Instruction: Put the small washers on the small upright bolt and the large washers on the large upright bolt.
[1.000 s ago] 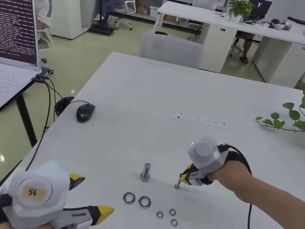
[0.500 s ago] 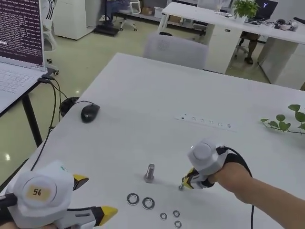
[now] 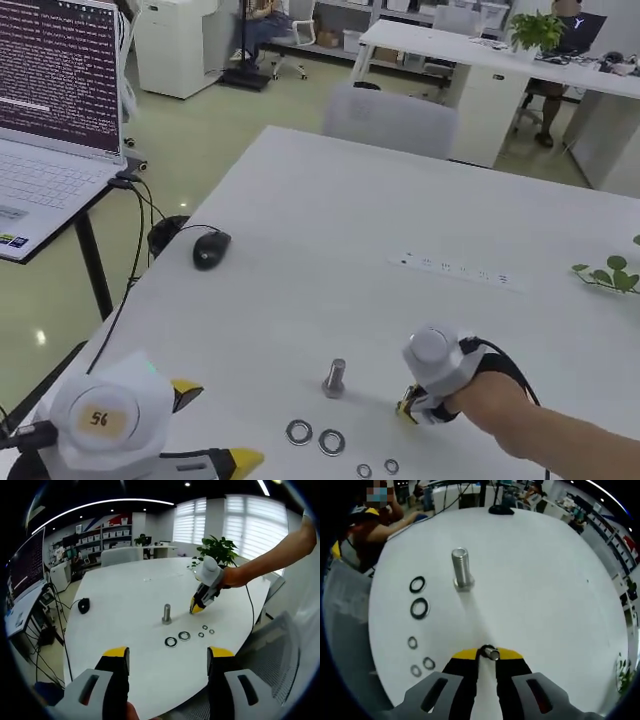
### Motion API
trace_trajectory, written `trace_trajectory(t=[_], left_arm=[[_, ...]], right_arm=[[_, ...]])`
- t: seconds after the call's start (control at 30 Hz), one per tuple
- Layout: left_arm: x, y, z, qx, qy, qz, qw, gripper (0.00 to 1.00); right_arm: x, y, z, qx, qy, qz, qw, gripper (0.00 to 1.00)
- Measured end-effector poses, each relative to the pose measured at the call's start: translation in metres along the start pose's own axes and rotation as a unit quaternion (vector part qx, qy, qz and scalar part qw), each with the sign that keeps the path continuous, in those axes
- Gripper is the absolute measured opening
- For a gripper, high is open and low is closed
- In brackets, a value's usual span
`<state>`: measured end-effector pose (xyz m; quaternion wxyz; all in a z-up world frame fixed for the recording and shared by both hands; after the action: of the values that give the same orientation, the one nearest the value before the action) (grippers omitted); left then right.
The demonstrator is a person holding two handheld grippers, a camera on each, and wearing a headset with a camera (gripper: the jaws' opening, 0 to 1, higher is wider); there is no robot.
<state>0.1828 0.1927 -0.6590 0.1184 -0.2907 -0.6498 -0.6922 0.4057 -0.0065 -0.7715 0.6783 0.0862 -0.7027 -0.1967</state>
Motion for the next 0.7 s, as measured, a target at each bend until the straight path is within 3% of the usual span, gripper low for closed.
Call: trace_trajectory(t=[0.17,0.3,0.43,0.7], left_arm=[[0.001,-0.001,0.000,-0.001,-0.001,0.001,1.0000,0.62],[0.000,0.000,0.000,-0.001,-0.001,0.000,1.0000,0.62],[0.000,0.002,-0.002,-0.002,-0.003,-0.003,1.0000,0.62],[-0.004,0.005,-0.006,-0.009,-0.011,-0.004,0.9999,0.62]], right_arm=[[0.002,0.001,0.002,-0.012,0.000,-0.017,0.9998,0.20],[0.010,0.001,0.003,-0.029,-0.004,-0.046,0.9985,0.22],[0.021,-0.007,0.004,-0.039,-0.011,-0.059,0.9975,0.23],[0.044,-0.020,0.014,-0.074,-0.018,-0.118,0.9900,0.27]])
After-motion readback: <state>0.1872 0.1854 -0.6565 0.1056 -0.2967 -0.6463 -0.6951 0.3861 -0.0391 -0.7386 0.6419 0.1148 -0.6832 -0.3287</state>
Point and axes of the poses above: the centre of the closed fingertips' face, and the gripper's own axes: x roughly backward along the fingers, z roughly to its left, y roughly out of its top, the point moved 5 cm from there along x, roughly backward along the fingers, and after that the axes turned 6 degrees about y, right-handed, at the moved point
